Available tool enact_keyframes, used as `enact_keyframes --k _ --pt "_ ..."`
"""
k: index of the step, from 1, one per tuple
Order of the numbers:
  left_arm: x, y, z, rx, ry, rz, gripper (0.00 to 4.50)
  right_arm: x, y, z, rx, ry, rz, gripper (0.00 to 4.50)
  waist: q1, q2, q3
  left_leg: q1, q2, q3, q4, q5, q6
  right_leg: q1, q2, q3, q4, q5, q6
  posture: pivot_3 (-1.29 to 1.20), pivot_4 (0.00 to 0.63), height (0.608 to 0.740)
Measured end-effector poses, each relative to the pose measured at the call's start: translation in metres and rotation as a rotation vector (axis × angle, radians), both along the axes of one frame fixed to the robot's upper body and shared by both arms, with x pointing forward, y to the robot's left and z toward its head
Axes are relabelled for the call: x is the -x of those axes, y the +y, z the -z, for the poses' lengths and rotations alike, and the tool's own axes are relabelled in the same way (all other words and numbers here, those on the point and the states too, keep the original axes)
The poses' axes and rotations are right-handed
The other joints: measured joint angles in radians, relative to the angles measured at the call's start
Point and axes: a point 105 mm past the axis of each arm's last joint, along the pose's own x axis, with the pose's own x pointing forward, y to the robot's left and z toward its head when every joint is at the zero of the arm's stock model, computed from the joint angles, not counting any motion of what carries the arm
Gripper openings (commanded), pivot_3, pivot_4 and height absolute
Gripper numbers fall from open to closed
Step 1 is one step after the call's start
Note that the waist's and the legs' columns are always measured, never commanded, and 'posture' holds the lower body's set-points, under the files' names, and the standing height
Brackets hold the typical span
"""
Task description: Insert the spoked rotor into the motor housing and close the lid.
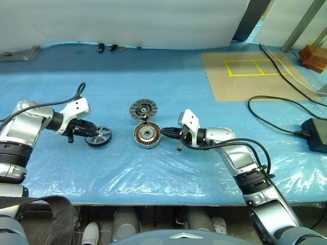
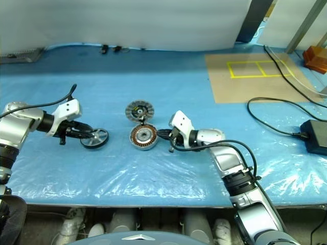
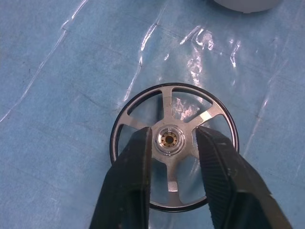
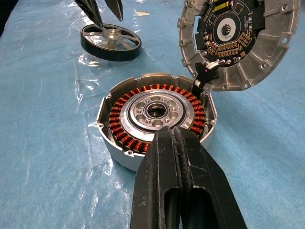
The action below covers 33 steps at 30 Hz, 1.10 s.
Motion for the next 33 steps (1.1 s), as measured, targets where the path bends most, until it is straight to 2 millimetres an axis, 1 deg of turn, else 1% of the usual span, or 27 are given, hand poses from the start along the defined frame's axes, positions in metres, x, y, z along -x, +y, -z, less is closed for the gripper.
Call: enact_keyframes --k 1,13,17,22,24,28,30,31,33 --pt "-0.001 0.0 0.0 -0.007 -0.008 -0.001 3.01 0.0 0.0 0.0 0.0 0.0 0.0 0.0 0.0 0.0 0.0 0.0 0.0 0.0 0.0 0.0 0.0 0.0 0.0 0.0 0.0 0.0 0.0 0.0 0.15 0.74" --pt "-0.002 -0.001 0.002 -0.013 -0.017 0.003 3.01 0.0 0.0 0.001 0.0 0.001 0.004 0.0 0.0 0.0 0.0 0.0 0.0 0.0 0.0 0.0 0.0 0.0 0.0 0.0 0.0 0.0 0.0 0.0 0.15 0.74" --pt "-0.002 -0.002 0.008 -0.017 -0.004 -0.001 3.01 0.0 -0.001 0.002 0.0 0.004 0.007 0.0 0.0 0.0 0.0 0.0 0.0 0.0 0.0 0.0 0.0 0.0 0.0 0.0 0.0 0.0 0.0 0.0 0.15 0.74" --pt "0.003 -0.001 0.027 -0.04 0.056 -0.007 3.01 0.0 -0.001 0.003 -0.001 0.007 0.018 0.0 0.0 0.0 0.0 0.0 0.0 0.0 0.0 0.0 0.0 0.0 0.0 0.0 0.0 0.0 0.0 0.0 0.15 0.74" --pt "0.003 0.0 0.028 -0.045 0.061 -0.01 3.01 0.001 -0.002 0.004 -0.002 0.01 0.021 0.0 0.0 0.0 0.0 0.0 0.0 0.0 0.0 0.0 0.0 0.0 0.0 0.0 0.0 0.0 0.0 0.0 0.15 0.74" --pt "0.002 0.0 0.027 -0.046 0.056 -0.009 2.17 0.0 -0.002 0.005 -0.003 0.01 0.027 0.0 0.001 0.0 0.0 0.0 0.0 0.0 0.0 0.0 0.0 0.0 0.0 0.0 0.0 0.0 0.0 0.0 0.15 0.74" --pt "0.0 -0.001 0.023 -0.044 0.042 -0.007 1.52 0.0 -0.002 0.005 -0.003 0.01 0.028 0.0 0.002 0.0 0.0 0.0 0.0 0.0 0.0 0.0 0.0 0.0 0.0 0.0 0.0 0.0 0.0 0.0 0.15 0.74" --pt "-0.001 -0.001 0.021 -0.044 0.038 -0.008 1.32 0.0 -0.002 0.005 -0.003 0.009 0.028 0.0 0.003 0.0 0.0 0.0 0.0 0.0 0.0 0.0 0.0 0.001 0.0 0.0 0.0 0.0 0.0 0.0 0.15 0.74" --pt "-0.001 -0.001 0.021 -0.044 0.038 -0.007 1.3 0.0 -0.002 0.004 -0.003 0.009 0.028 0.0 0.003 0.0 0.0 0.0 -0.001 0.0 0.0 0.0 0.0 0.001 -0.001 0.0 0.0 0.0 0.0 0.0 0.15 0.74"
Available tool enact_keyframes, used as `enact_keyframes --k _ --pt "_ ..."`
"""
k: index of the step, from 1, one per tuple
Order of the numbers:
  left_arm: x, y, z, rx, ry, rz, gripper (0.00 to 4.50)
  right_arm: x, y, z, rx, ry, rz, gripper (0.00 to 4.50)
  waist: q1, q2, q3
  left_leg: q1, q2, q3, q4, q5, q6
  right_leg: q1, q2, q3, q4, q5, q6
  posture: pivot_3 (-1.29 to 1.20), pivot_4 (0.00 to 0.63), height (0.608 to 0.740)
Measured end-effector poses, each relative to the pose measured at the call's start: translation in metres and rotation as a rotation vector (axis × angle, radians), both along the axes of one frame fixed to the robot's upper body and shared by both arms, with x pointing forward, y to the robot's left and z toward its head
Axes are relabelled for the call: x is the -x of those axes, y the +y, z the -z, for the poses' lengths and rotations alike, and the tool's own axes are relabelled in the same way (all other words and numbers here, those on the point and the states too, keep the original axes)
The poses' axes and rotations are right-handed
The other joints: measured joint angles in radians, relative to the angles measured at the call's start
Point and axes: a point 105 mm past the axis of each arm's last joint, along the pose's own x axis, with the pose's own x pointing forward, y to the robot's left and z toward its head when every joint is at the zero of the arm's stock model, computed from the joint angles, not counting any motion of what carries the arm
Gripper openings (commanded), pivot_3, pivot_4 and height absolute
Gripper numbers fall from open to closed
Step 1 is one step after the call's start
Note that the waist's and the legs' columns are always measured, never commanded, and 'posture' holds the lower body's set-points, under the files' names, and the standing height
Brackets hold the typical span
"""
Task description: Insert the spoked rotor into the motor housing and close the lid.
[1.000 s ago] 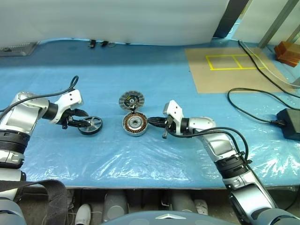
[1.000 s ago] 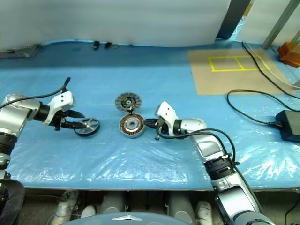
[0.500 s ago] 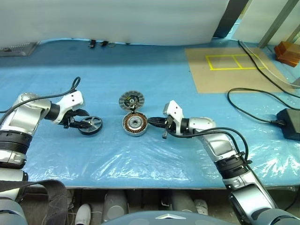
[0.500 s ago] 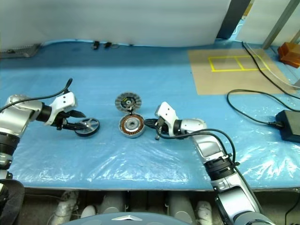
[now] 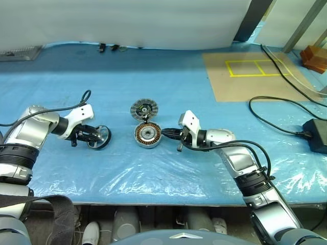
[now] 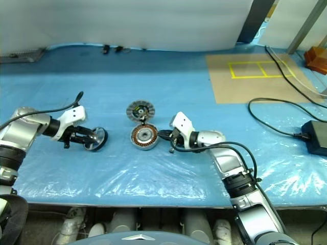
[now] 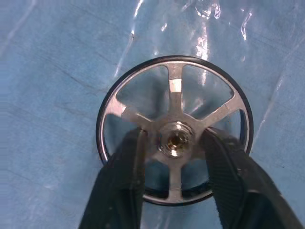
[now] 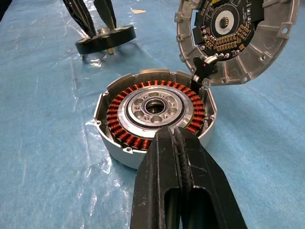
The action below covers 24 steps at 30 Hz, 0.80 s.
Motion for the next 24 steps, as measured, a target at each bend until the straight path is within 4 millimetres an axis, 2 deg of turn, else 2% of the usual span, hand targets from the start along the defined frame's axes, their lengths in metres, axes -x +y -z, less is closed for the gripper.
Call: enact_keyframes --k 5,8,15,18,24 --pt "0.0 -0.001 -0.001 0.006 0.004 0.002 1.3 0.0 0.0 0.0 -0.002 0.001 -0.001 0.0 0.0 0.0 0.0 0.0 0.0 0.0 0.0 0.0 0.0 0.0 0.0 0.0 0.0 0.0 0.0 0.0 0.15 0.74" --pt "0.001 -0.009 -0.005 0.054 0.012 0.011 1.3 0.0 -0.001 -0.003 -0.022 0.003 0.001 0.0 0.0 0.0 0.0 0.0 0.0 0.0 0.0 0.0 0.0 0.0 0.0 0.0 0.0 0.0 0.0 0.0 0.15 0.74" --pt "0.0 -0.036 -0.032 0.179 -0.024 0.083 1.3 0.003 -0.008 -0.015 -0.105 0.005 -0.007 0.0 0.001 0.0 0.0 -0.001 0.0 0.0 0.0 0.0 0.0 0.0 0.0 0.0 -0.001 0.0 0.0 0.0 0.15 0.74" --pt "0.003 -0.049 -0.04 0.221 -0.024 0.116 1.3 0.008 -0.016 -0.009 -0.091 0.017 -0.012 0.0 0.001 0.0 0.0 -0.001 0.0 0.0 -0.001 0.0 0.0 -0.001 0.0 0.0 -0.001 0.0 0.0 0.0 0.15 0.74" --pt "0.004 -0.068 -0.041 0.264 -0.026 0.153 1.3 0.012 -0.03 0.002 -0.039 0.022 -0.007 0.0 -0.001 0.0 0.0 -0.002 0.0 0.0 0.0 0.0 0.0 0.0 0.0 0.0 -0.001 0.0 0.0 0.0 0.15 0.74"
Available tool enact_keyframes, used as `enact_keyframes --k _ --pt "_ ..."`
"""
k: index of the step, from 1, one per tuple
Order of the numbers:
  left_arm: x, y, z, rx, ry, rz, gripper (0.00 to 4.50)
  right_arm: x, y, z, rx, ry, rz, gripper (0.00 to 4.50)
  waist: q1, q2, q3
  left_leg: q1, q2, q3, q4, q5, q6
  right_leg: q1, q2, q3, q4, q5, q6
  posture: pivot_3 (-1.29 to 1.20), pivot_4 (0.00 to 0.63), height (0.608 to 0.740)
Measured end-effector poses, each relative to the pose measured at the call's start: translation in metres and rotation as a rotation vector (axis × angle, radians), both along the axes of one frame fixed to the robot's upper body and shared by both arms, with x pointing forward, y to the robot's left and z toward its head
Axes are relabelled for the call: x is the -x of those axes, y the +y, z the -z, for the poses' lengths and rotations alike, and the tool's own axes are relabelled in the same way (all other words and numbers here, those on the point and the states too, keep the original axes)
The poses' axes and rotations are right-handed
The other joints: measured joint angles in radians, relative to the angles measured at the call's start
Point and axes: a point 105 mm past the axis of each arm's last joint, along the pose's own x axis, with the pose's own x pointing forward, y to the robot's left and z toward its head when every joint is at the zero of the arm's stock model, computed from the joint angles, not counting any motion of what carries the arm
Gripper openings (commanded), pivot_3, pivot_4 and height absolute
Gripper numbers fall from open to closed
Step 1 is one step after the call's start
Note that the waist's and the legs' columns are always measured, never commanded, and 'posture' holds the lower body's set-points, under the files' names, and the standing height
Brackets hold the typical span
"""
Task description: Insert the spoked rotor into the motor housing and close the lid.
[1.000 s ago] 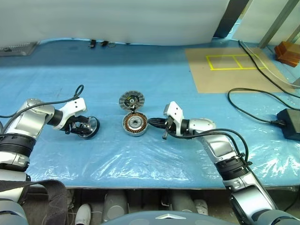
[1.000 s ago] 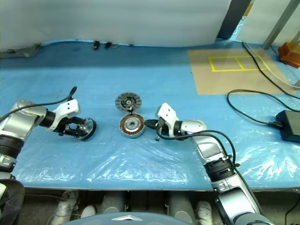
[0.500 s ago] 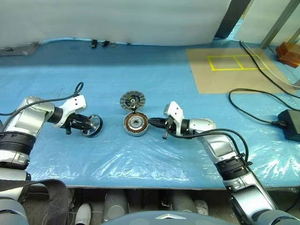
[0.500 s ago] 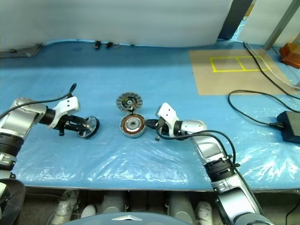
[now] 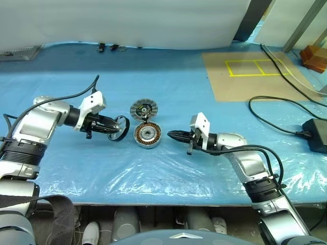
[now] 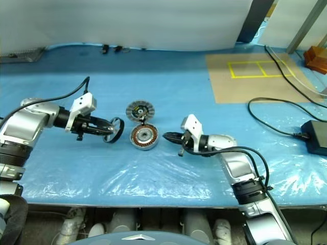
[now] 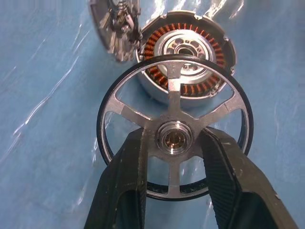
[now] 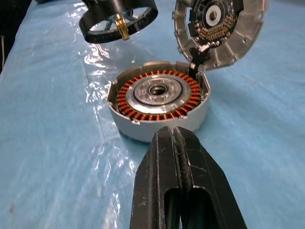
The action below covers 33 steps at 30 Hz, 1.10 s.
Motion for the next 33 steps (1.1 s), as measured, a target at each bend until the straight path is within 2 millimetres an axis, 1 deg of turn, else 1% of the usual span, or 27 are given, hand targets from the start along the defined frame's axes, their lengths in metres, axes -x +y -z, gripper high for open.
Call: enact_keyframes --k 5,8,13,16,22,33 --pt "-0.003 -0.018 0.002 0.053 -0.003 0.019 1.3 -0.001 -0.001 0.001 0.002 0.002 0.003 0.0 0.001 0.0 0.0 -0.001 0.0 0.0 0.0 0.0 0.0 0.0 0.0 0.0 0.0 0.0 0.0 0.0 0.15 0.74" --pt "-0.005 -0.031 0.0 0.086 -0.008 0.034 1.3 -0.001 -0.001 0.002 0.001 0.003 0.006 0.0 0.001 0.0 0.0 -0.002 0.0 0.0 0.0 0.0 0.0 0.0 0.0 0.0 0.0 0.0 0.0 0.0 0.15 0.74" --pt "-0.007 -0.047 0.0 0.104 -0.015 0.064 1.3 -0.002 -0.001 0.002 -0.001 0.004 0.013 0.0 -0.001 0.0 0.0 -0.002 0.0 0.0 0.0 0.0 0.0 0.0 0.0 0.0 0.0 0.0 0.0 0.0 0.15 0.74" --pt "-0.007 -0.052 0.003 0.106 -0.002 0.065 1.3 -0.002 -0.001 0.002 0.0 0.003 0.014 0.0 -0.001 0.0 0.0 -0.002 0.0 0.0 0.0 0.0 0.0 0.0 0.0 0.0 0.0 0.0 0.0 0.0 0.15 0.74" --pt "-0.008 -0.053 0.004 0.101 -0.002 0.063 1.3 -0.002 -0.001 0.003 0.006 0.001 0.016 0.0 0.0 0.0 0.0 -0.002 0.0 0.0 0.0 0.0 0.0 0.0 0.0 0.0 -0.001 0.0 0.0 0.0 0.15 0.74" --pt "-0.009 -0.066 0.007 0.133 -0.001 0.075 1.3 -0.002 -0.002 0.004 0.01 0.002 0.021 0.0 0.0 0.0 0.0 -0.002 0.0 0.0 0.0 0.0 0.0 0.0 0.0 0.0 -0.001 0.0 0.0 0.0 0.15 0.74"
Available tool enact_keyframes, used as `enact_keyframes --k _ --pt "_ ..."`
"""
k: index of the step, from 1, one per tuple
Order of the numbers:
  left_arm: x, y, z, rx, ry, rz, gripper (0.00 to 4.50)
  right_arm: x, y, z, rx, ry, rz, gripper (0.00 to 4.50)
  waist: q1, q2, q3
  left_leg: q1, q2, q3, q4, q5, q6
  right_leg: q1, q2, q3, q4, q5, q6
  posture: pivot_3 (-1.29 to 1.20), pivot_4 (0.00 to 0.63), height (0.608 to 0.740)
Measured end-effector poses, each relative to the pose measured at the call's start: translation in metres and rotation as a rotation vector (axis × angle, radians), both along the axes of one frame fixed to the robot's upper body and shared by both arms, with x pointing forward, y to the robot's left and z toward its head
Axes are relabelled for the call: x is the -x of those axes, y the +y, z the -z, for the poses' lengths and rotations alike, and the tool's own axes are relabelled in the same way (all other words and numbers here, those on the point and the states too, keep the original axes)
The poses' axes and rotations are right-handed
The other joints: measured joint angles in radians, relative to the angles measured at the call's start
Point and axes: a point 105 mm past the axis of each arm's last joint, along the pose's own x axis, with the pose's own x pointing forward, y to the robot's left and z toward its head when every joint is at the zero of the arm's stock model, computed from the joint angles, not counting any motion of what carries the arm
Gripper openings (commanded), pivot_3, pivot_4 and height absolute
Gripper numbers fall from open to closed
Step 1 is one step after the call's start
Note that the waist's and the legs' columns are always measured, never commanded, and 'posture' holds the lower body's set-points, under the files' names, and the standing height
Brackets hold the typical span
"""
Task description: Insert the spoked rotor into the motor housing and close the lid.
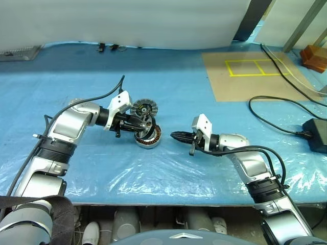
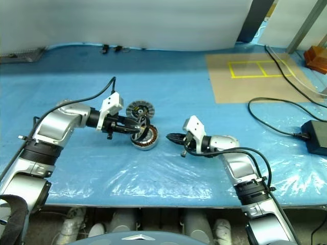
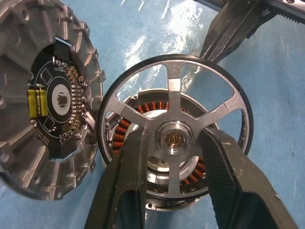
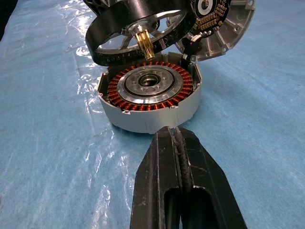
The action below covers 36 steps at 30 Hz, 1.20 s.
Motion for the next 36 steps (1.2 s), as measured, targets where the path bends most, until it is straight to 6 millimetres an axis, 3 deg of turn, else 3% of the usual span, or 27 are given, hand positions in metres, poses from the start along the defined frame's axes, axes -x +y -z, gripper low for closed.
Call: enact_keyframes --k 36 --pt "0.001 0.009 0.007 -0.058 0.02 0.003 1.3 -0.001 -0.001 0.0 0.005 -0.006 0.012 0.0 -0.002 0.0 0.0 0.0 0.0 0.0 -0.001 0.0 0.0 0.0 0.0 0.0 -0.001 0.0 0.0 0.0 0.15 0.74"
